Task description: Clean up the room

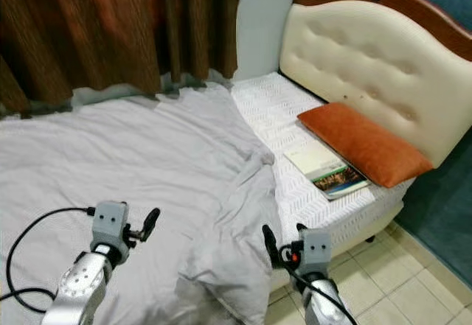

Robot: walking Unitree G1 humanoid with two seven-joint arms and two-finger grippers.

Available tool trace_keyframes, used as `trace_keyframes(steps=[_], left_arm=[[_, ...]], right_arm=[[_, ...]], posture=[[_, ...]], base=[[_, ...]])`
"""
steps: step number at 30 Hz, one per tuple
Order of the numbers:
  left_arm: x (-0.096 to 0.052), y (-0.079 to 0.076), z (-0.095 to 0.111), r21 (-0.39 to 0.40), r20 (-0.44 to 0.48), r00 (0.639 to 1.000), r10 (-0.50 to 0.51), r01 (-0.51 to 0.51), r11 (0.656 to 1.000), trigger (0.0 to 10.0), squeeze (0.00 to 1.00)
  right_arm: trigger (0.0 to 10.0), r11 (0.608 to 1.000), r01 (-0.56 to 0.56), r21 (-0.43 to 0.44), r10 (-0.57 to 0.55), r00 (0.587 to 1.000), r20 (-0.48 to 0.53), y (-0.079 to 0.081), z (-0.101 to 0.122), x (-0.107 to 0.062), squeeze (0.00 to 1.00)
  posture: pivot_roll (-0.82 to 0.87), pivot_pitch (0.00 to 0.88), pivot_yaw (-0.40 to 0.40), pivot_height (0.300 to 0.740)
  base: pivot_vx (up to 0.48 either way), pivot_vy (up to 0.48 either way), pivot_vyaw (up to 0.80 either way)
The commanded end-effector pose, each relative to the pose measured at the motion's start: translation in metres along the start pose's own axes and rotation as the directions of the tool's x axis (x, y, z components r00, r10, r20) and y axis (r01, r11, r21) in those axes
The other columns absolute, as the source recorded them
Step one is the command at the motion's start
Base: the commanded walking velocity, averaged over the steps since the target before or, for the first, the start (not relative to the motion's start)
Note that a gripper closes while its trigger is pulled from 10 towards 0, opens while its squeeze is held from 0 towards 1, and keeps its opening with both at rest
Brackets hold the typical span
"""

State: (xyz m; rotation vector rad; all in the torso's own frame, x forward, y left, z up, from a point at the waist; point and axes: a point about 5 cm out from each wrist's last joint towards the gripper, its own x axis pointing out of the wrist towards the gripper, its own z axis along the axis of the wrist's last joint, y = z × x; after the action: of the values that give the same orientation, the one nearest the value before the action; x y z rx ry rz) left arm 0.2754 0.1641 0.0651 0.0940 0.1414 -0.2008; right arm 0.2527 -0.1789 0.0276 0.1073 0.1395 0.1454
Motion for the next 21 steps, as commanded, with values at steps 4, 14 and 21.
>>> trace_keyframes(steps=[4, 14, 21], left_arm=[[0.006, -0.005, -0.003, -0.001, -0.019, 1.0, -0.018, 0.018, 1.0, 10.0, 0.0], [0.044, -0.009, -0.022, -0.027, -0.21, 0.975, -0.067, 0.062, 0.998, 10.0, 0.0], [0.039, -0.028, -0.02, 0.006, -0.135, 0.975, -0.174, 0.176, 0.984, 10.0, 0.0]], right_arm=[[10.0, 1.0, 0.009, -0.006, -0.009, 1.0, 0.006, -0.005, 0.003, 0.0, 0.0], [10.0, 0.999, -0.041, -0.031, 0.04, 0.999, -0.033, -0.001, -0.003, -0.02, 0.0], [10.0, 1.0, 0.001, -0.03, -0.002, 0.999, -0.041, -0.006, -0.004, -0.031, 0.0]], posture=[[0.02, 0.014, -0.066, 0.74], [-0.05, 0.09, -0.079, 0.74], [-0.09, 0.097, -0.055, 0.74]], base=[[0.443, 0.0, 0.0], [0.187, 0.0, 0.0], [0.0, 0.0, -0.1]])
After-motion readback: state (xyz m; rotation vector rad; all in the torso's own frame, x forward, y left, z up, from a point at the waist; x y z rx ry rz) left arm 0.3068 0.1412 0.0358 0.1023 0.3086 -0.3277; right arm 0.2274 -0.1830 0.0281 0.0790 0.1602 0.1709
